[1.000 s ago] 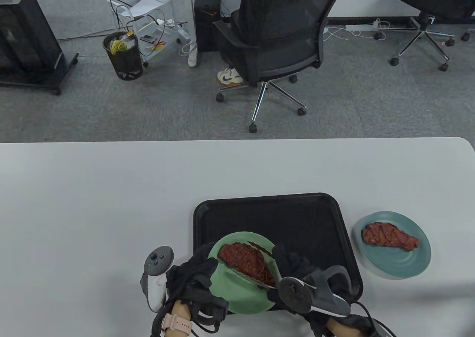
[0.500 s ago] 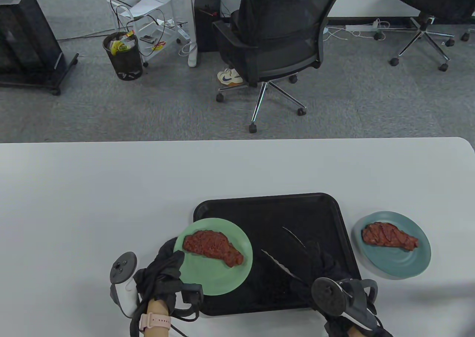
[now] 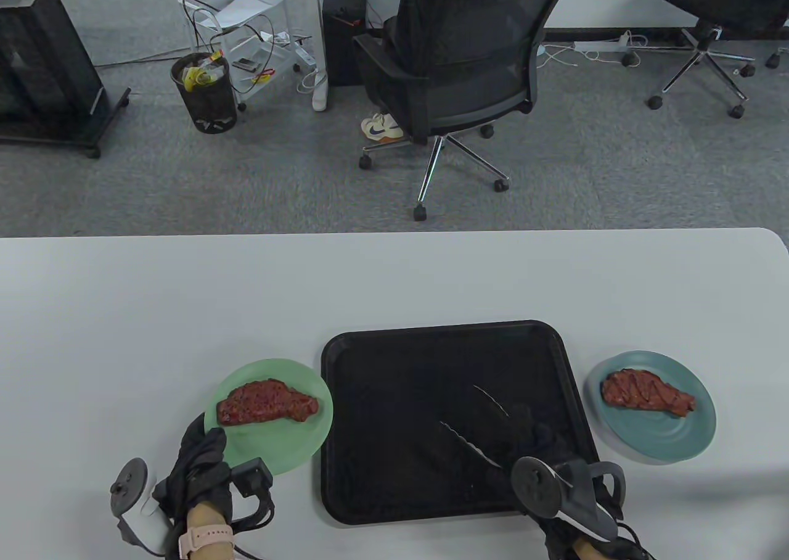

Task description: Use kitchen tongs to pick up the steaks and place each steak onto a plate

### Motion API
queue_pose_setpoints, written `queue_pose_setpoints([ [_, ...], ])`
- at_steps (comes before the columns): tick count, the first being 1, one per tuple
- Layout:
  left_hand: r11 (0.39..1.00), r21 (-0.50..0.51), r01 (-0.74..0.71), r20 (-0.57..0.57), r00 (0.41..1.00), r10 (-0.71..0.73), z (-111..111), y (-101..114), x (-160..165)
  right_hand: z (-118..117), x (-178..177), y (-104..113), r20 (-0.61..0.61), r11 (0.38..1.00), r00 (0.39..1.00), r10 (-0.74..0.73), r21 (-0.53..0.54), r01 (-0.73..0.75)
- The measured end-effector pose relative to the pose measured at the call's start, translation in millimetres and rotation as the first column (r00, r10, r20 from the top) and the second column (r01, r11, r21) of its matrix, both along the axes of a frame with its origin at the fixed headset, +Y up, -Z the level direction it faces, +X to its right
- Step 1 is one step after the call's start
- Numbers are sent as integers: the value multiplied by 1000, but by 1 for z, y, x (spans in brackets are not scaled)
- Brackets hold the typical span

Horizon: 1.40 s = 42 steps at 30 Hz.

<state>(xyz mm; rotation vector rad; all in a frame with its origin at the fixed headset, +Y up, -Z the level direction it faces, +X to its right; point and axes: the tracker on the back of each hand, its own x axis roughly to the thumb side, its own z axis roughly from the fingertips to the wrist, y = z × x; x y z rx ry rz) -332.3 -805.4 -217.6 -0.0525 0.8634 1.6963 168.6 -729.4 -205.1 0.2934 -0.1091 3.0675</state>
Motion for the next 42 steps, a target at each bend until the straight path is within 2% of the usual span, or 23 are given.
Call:
queue_pose_setpoints([
  [9,992,-90,84,-49,995,-89,3,-8,-8,-2,2,-3,12,1000,1000,-9,-23,9],
  [17,995,-75,61,-31,998,-64,1,-3,-4,-2,-1,-4,5,1000,1000,9,-27,-9],
  [19,993,-79,90,-29,995,-92,1,2,-2,-1,-1,-4,4,1000,1000,8,-30,-8],
  [22,964,-114,241,23,971,-240,-3,16,1,-1,-1,-3,3,999,1000,11,-32,-11],
  [23,942,-134,308,44,951,-305,-4,19,2,-1,-1,-3,3,999,1000,12,-33,-11],
  [26,821,-205,533,117,846,-520,-6,30,6,0,-3,-3,1,999,1000,16,-40,-16],
  [31,632,-247,735,248,678,-692,-11,39,13,1,-5,-5,-7,998,1000,26,-52,-26],
  [34,502,-242,831,333,557,-761,-14,43,19,1,-6,-6,-12,998,999,38,-51,-39],
  [35,474,-243,846,351,533,-770,-15,44,20,1,-6,-6,-13,998,999,39,-51,-39],
  [37,357,-238,903,424,428,-798,-18,47,25,1,-7,-6,-15,998,999,40,-53,-41],
  [38,319,-229,920,453,391,-801,-19,47,27,1,-7,-6,-15,998,999,42,-55,-43],
  [41,228,-216,949,511,309,-802,-20,50,30,1,-7,-7,-16,997,999,52,-56,-53],
  [42,223,-213,951,514,303,-802,-20,51,31,1,-7,-7,-15,997,998,54,-57,-55],
])
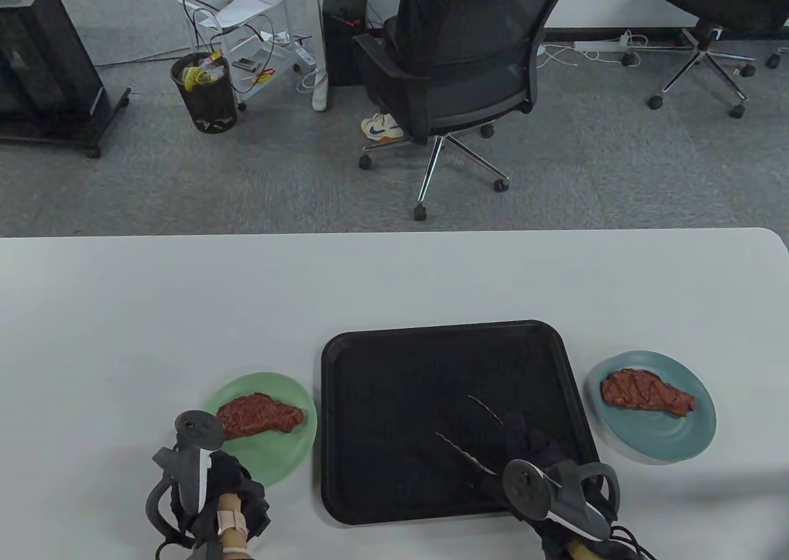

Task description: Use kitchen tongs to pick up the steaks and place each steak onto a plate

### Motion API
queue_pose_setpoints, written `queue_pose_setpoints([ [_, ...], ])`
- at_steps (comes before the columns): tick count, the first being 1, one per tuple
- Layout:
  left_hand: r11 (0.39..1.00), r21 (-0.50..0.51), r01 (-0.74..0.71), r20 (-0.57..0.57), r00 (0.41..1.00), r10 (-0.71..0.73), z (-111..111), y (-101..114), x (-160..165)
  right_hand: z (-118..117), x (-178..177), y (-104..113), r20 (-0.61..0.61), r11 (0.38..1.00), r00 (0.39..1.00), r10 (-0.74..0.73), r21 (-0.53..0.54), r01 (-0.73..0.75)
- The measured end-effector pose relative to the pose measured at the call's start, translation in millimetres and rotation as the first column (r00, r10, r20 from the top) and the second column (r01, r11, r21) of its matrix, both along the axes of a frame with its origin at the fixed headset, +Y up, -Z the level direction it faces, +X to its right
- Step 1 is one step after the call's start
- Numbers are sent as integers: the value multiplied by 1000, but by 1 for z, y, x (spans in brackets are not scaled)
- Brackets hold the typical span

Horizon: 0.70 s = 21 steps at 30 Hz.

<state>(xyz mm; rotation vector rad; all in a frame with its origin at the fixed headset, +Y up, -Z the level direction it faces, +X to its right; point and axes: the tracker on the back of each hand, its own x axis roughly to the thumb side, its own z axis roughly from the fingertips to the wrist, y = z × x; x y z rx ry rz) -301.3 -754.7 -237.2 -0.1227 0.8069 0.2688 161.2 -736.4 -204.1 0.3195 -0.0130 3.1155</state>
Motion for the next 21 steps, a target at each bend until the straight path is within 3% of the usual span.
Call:
queue_pose_setpoints([
  [4,999,43,14,-10,1000,-13,2,9,0,1,0,0,-3,1000,1000,7,3,-7],
  [7,991,129,27,-2,1000,-27,4,25,4,0,-1,0,-5,1000,1000,8,1,-8],
  [10,975,215,-50,93,995,31,2,36,17,0,-1,0,-6,1000,1000,9,3,-9],
  [14,899,351,-263,329,933,144,-3,52,49,0,1,3,-4,1000,1000,-2,13,2],
  [21,811,432,-394,589,805,78,3,93,123,0,3,11,-1,998,1000,-24,53,24],
])
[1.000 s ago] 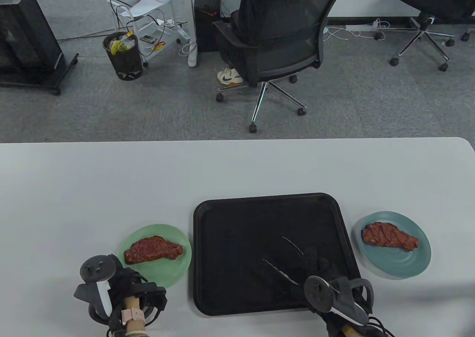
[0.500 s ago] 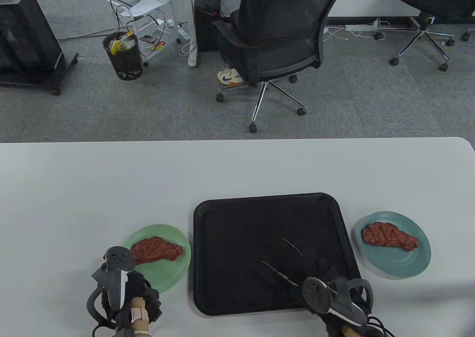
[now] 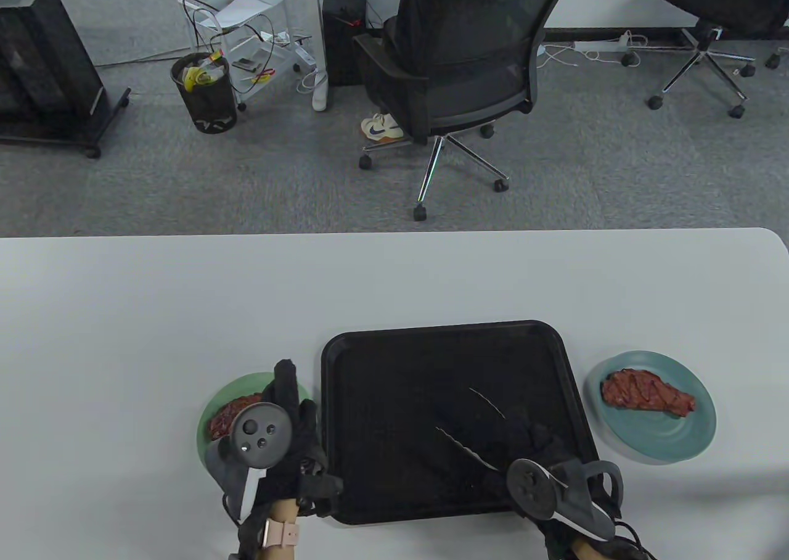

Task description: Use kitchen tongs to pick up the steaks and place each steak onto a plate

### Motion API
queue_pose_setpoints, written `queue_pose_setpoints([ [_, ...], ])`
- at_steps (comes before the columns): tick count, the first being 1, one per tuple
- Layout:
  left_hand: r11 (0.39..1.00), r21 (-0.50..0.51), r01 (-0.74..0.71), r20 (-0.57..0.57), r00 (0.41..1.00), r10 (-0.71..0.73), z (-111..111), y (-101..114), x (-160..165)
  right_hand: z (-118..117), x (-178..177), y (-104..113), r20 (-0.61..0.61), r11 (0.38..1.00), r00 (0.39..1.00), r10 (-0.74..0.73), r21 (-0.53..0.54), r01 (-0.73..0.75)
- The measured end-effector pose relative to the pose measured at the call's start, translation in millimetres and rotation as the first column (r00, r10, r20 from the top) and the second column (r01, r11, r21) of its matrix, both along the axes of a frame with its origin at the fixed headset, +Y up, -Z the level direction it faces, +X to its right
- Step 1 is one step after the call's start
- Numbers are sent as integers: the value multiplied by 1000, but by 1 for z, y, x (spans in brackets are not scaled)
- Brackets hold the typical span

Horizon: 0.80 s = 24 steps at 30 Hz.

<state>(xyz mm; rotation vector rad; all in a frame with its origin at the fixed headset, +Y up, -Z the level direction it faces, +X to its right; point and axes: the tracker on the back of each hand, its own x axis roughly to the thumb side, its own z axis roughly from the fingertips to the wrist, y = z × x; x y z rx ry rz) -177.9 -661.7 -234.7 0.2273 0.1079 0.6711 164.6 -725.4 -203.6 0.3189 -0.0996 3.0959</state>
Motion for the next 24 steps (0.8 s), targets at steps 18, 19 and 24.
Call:
queue_pose_setpoints([
  [18,929,-203,-310,47,944,325,-8,-63,47,-3,11,7,36,999,998,-50,17,49],
  [19,925,-203,-320,44,941,335,-9,-66,46,-3,11,7,37,999,998,-49,16,49],
  [24,935,-210,-285,66,950,304,-11,-72,50,-5,12,3,51,999,998,-48,-6,48],
])
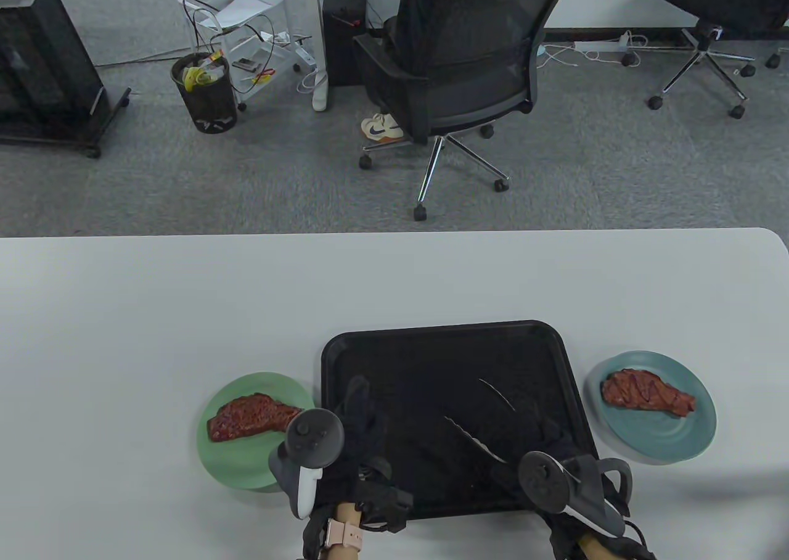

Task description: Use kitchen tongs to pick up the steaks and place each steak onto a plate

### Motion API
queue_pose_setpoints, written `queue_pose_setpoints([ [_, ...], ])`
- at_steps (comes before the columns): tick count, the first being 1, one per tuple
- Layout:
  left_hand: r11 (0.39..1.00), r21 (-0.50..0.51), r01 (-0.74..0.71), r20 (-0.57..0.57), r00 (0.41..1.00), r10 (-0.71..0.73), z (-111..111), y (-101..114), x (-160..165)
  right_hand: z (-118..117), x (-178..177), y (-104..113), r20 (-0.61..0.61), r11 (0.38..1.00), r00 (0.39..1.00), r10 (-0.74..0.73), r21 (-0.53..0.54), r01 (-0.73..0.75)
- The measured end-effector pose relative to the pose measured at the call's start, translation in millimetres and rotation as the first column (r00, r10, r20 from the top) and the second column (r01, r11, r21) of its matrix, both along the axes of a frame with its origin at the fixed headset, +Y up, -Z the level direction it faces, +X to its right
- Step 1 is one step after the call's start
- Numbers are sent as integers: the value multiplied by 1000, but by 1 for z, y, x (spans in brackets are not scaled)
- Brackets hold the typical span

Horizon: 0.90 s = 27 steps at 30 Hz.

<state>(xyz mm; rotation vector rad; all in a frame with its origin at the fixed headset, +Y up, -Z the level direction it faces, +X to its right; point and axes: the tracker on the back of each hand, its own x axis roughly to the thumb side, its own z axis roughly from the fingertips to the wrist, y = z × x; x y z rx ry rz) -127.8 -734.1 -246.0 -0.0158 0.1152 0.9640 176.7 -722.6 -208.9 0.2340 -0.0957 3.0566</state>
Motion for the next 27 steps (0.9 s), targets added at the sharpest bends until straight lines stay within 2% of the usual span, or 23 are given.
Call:
queue_pose_setpoints([
  [7,1000,-27,10,-1,1000,-10,-2,-8,-1,-11,14,-14,88,999,996,-17,-28,19],
  [10,999,-35,24,-5,1000,-24,-2,-11,-1,-16,16,-23,115,997,991,72,-24,-69],
  [16,998,-32,49,10,999,-49,-2,-12,2,-28,17,-36,169,969,959,227,-141,-204],
  [27,995,-39,90,26,996,-89,-2,-15,6,-33,21,-42,189,949,945,265,-226,-221],
])
